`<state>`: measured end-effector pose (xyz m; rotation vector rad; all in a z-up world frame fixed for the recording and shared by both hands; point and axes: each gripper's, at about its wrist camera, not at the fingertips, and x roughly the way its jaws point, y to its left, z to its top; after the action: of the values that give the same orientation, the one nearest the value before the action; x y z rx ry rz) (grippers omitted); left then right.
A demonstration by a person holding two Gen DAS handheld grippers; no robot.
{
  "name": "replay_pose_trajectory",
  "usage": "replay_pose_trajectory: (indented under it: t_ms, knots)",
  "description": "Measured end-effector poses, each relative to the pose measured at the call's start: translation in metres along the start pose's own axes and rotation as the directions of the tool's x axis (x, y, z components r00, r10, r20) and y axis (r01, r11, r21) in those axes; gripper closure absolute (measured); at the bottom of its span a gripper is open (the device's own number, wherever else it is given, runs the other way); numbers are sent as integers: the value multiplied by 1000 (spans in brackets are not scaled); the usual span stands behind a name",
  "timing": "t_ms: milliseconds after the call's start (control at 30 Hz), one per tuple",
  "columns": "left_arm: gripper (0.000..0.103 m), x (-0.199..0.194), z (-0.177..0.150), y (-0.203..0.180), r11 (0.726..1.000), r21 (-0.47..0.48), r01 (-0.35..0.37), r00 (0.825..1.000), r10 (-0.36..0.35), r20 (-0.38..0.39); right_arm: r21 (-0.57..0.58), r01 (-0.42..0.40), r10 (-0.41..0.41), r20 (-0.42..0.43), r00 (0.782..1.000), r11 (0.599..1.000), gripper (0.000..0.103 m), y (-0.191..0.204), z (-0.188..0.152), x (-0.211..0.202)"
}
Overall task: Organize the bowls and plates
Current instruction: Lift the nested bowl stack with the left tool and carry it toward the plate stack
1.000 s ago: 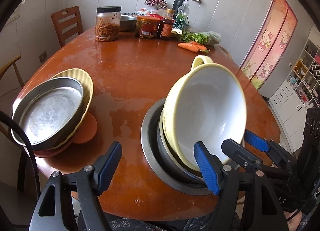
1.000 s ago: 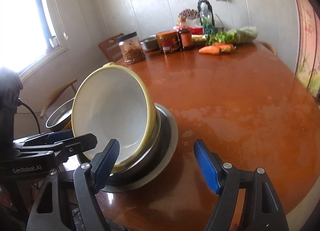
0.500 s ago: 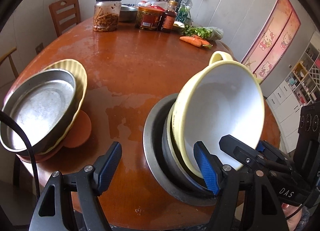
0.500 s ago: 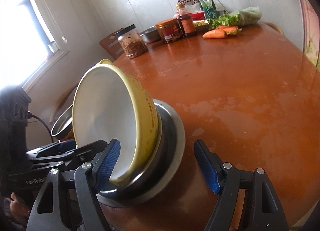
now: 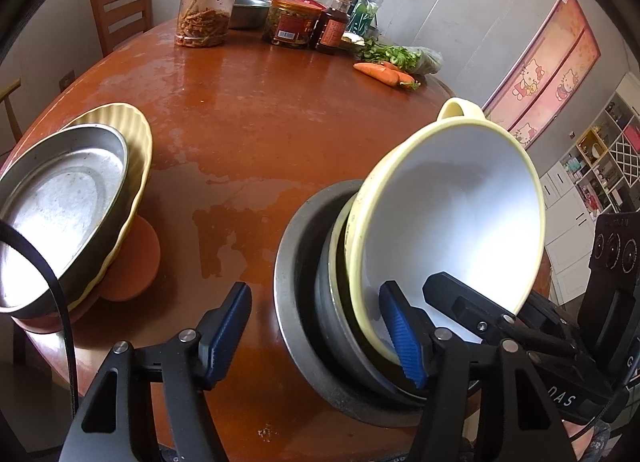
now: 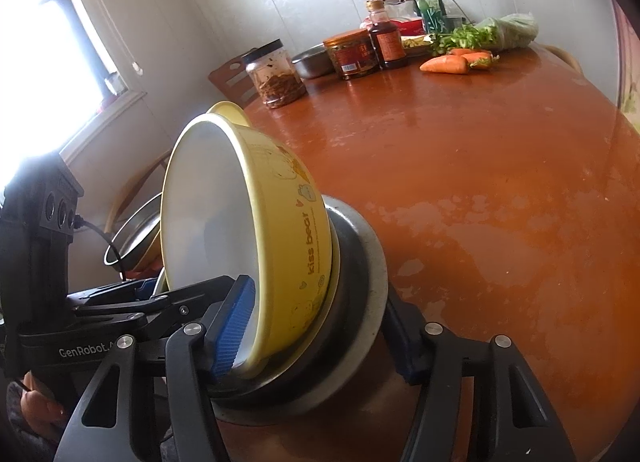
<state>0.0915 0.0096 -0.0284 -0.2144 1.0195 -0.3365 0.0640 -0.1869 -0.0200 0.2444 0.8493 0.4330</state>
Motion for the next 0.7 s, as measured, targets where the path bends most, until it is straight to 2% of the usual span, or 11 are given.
replay_pose_trajectory:
  t_ms: [267,700]
  knots:
    - [52,0,1,-6,999,22,33,999,-33,-4,-31,12,-11,13,1000,999,40,2,-3,-3]
    - [53,-1,4,-3,999,-3,48,999,-48,-9,-39,25,-24,18,1000,999,41,6,3,-5]
